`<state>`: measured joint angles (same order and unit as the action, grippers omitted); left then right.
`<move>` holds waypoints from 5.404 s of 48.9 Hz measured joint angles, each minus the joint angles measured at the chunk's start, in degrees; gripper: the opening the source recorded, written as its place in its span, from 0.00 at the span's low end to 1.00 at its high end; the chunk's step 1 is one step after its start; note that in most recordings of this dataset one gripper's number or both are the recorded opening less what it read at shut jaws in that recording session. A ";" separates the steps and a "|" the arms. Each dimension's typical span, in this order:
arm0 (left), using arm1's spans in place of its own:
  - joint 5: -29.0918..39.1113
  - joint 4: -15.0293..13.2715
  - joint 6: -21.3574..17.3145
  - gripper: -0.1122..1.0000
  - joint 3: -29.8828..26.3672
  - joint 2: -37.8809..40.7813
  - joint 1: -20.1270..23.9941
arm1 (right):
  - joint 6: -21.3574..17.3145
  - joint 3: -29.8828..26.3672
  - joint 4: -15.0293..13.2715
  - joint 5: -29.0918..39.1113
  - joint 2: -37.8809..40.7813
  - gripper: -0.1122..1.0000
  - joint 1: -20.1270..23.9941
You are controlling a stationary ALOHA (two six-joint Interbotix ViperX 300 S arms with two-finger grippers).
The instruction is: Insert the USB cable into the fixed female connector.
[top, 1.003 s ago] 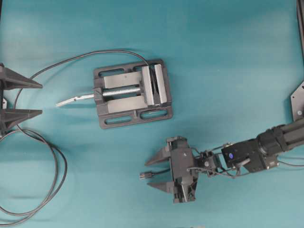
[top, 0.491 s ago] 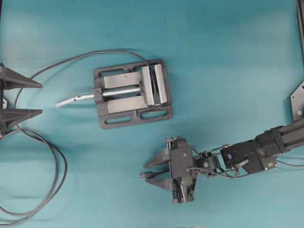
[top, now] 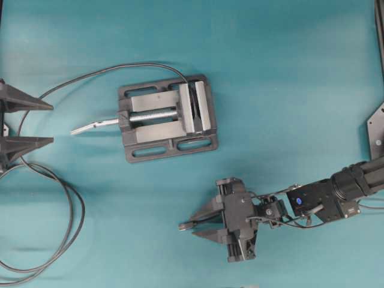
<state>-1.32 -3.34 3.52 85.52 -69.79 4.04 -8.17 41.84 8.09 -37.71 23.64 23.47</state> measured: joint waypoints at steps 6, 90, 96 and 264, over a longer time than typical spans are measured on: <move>0.09 -0.09 -0.09 0.95 0.00 0.00 0.00 | 0.00 0.00 -0.09 0.00 0.09 0.43 -0.09; -4.57 0.09 -0.09 0.95 5.45 0.09 0.18 | 10.02 -1.93 14.77 0.35 0.09 0.28 0.79; -4.57 0.09 -0.09 0.95 5.45 0.00 0.18 | 12.57 -2.37 20.13 -0.97 0.09 0.28 1.41; -4.66 0.00 -0.09 0.95 5.45 0.00 0.18 | 53.09 -36.83 108.46 -51.33 12.83 0.28 4.83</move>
<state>-5.98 -3.34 3.43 90.97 -69.79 4.22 44.91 5.01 116.54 -89.03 36.47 28.30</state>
